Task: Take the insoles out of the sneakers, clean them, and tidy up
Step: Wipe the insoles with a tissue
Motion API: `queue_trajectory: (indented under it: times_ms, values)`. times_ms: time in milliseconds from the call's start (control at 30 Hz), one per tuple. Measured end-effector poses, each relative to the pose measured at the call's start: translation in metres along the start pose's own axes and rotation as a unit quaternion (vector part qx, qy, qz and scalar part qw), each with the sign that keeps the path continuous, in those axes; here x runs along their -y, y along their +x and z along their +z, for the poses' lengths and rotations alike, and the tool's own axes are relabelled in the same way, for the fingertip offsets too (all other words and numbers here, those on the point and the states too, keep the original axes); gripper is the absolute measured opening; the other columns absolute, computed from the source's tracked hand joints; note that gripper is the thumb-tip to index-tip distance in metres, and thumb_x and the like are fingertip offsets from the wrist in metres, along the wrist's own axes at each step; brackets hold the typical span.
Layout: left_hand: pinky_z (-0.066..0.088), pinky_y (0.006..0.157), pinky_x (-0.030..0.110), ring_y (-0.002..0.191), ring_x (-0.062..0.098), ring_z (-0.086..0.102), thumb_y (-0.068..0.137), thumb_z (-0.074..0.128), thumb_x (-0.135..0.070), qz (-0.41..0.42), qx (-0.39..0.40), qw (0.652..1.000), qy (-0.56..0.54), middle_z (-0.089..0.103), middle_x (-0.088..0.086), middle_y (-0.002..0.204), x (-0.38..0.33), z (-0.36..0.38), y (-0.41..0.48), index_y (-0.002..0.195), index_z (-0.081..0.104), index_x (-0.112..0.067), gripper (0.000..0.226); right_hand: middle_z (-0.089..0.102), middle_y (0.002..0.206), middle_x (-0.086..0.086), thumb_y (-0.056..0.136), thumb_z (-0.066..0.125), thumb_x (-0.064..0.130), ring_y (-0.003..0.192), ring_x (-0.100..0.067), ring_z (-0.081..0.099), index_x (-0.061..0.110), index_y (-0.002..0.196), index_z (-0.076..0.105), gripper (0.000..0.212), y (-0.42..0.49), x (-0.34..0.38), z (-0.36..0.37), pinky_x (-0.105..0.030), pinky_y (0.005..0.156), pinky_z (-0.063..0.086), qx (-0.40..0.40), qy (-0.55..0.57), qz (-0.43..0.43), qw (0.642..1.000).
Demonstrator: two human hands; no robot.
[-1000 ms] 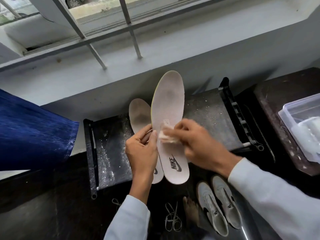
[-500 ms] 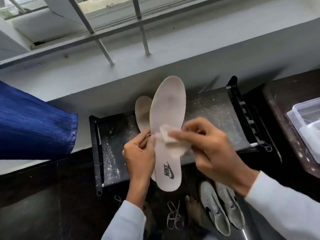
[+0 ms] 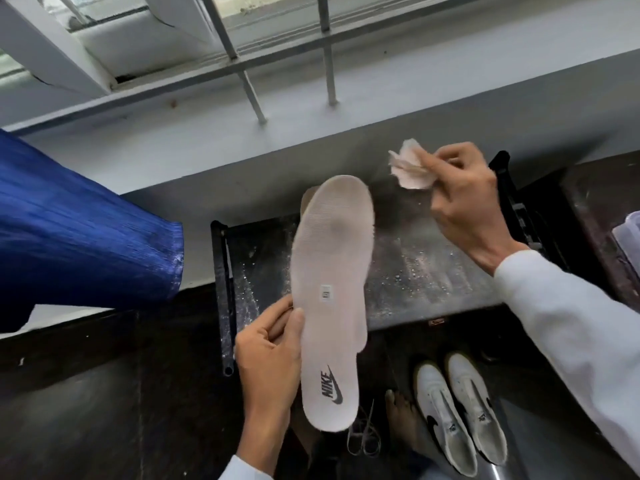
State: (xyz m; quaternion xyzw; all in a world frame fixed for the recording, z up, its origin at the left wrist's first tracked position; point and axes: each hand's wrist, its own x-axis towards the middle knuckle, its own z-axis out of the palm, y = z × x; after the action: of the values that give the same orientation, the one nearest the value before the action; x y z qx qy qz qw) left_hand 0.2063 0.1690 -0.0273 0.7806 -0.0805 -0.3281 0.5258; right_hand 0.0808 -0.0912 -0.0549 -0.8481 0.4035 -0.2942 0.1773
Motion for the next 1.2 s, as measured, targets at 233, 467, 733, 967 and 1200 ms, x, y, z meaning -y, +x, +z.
queue_trajectory:
  times_ms: [233,467,733,967,1200]
  values:
    - [0.063,0.070,0.031,0.086,0.011,0.073,0.091,0.066,-0.006,-0.016,-0.115,0.992,0.041,0.076,-0.002,0.101,0.021,-0.029,0.060,0.120,0.069,-0.013,0.030,0.061,0.106,-0.003,0.091,0.053,0.000,0.088,-0.005,0.054,0.021,0.126,0.064,0.043,-0.071,0.028,-0.011,-0.001,0.076,0.038,0.008,0.095,0.168,0.981]
    - [0.061,0.086,0.038,0.086,0.009,0.072,0.089,0.066,-0.006,-0.028,-0.130,0.989,0.059,0.075,-0.006,0.091,0.036,-0.026,0.098,0.118,0.071,-0.011,0.029,0.062,0.105,0.010,0.095,0.055,0.010,0.095,-0.005,0.060,0.031,0.120,0.066,0.035,-0.143,0.057,-0.013,-0.008,0.079,0.045,0.005,0.174,0.288,0.942]
    - [0.051,0.090,0.037,0.119,0.023,0.055,0.090,0.063,-0.021,-0.050,-0.125,0.981,0.138,0.072,-0.016,0.081,0.064,-0.031,0.106,0.114,0.072,-0.020,0.025,0.064,0.111,0.010,0.094,0.056,0.006,0.103,0.003,0.059,0.030,0.114,0.068,0.034,-0.172,0.069,-0.011,-0.001,0.084,0.041,-0.004,0.200,0.349,0.916]
    - [0.033,0.075,-0.005,0.098,0.012,0.066,0.094,0.064,-0.021,0.022,-0.115,0.973,0.199,0.073,0.002,0.109,0.053,-0.034,0.059,0.123,0.068,-0.014,0.031,0.074,0.106,0.004,0.094,0.062,0.018,0.102,-0.011,0.067,0.024,0.109,0.072,0.019,-0.170,0.074,-0.009,-0.030,0.088,0.051,-0.032,0.359,0.452,0.816]
    - [0.060,0.085,0.028,0.097,0.008,0.072,0.091,0.070,-0.023,-0.071,0.137,0.988,0.010,0.076,-0.003,0.105,0.021,0.011,-0.043,0.122,0.067,-0.019,0.032,0.072,0.102,-0.011,0.091,0.056,0.000,0.089,-0.014,0.069,0.004,0.111,0.065,0.022,-0.171,0.098,-0.036,-0.024,0.079,0.058,-0.005,0.550,0.509,0.662]
